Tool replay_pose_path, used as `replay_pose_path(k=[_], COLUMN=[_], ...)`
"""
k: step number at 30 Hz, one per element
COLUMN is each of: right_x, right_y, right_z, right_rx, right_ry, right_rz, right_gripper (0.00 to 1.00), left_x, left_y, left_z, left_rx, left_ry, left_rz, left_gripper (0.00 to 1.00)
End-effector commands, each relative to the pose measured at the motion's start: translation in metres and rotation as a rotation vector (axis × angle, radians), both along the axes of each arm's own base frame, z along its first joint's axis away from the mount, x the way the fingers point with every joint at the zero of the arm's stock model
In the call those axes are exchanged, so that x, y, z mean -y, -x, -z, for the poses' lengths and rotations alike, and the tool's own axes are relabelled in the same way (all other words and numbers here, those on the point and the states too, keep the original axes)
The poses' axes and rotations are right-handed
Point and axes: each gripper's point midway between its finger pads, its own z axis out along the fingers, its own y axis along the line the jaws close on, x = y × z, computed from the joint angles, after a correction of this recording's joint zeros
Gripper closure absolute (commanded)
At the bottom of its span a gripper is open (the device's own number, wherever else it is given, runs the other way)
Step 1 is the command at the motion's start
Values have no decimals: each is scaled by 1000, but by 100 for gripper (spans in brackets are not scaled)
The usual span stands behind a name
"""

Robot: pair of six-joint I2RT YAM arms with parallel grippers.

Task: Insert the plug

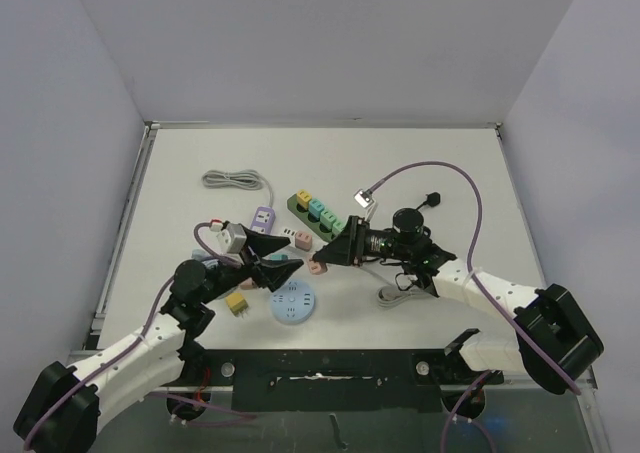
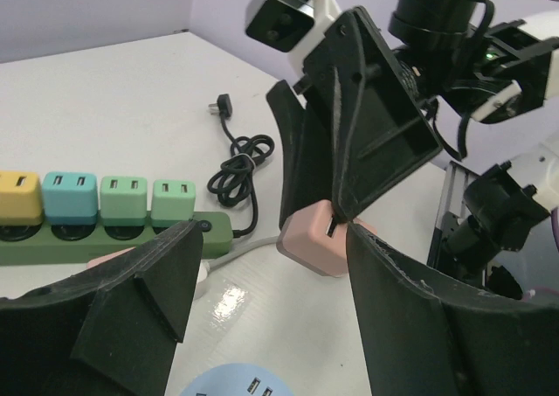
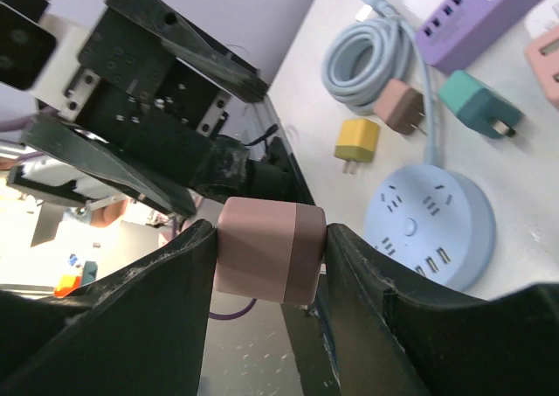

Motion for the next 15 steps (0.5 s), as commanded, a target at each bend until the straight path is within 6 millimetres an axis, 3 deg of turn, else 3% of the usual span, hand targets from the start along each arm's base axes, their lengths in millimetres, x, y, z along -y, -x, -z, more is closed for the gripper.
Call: replay_pose_path(k=[1,5,15], right_x=[-4,-5,-7], right_y=[8,12,19], right_z=[-61,-69,-77], right_rx=[99,95,78], right_ry=[-216,-242,-287], right_rz=[-64,-83,-133], right_gripper=[56,56,56], left_x=[10,20,36], left_y=[27,42,38], left_z=[-28,-29,-31], left_rx=[268,353,460], left_ry=[19,-1,-76], left_rz=[110,170,193], left_gripper=[35,35,35])
